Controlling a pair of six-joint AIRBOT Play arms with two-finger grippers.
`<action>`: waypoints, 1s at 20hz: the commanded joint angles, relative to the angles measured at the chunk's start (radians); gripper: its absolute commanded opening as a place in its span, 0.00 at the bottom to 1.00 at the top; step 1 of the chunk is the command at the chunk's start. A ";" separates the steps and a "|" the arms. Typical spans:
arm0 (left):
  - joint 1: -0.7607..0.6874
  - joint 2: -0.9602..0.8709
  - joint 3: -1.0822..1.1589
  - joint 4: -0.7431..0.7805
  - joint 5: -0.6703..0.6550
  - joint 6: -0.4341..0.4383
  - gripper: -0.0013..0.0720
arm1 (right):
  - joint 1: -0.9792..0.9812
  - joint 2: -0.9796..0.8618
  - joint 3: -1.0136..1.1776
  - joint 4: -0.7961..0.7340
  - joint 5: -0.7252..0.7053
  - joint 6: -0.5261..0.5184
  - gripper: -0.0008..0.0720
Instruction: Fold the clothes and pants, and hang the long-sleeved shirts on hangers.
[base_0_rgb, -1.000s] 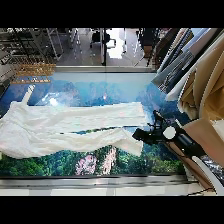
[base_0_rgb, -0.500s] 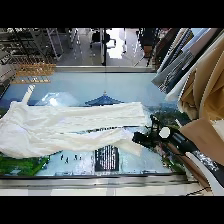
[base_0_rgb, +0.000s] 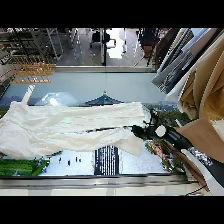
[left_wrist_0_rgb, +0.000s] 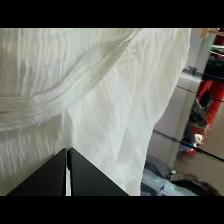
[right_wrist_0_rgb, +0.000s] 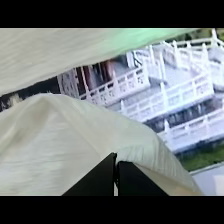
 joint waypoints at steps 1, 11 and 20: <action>0.007 0.003 0.001 -0.104 -0.051 0.015 0.03 | 0.002 0.000 0.108 -0.074 0.038 0.012 0.03; 0.051 0.154 0.149 -0.050 -0.109 0.055 0.03 | -0.241 0.077 0.767 -0.221 0.808 -0.346 0.03; 0.006 0.152 -0.021 0.316 -0.171 0.051 0.54 | -0.151 0.083 0.561 -0.098 0.806 -0.289 0.03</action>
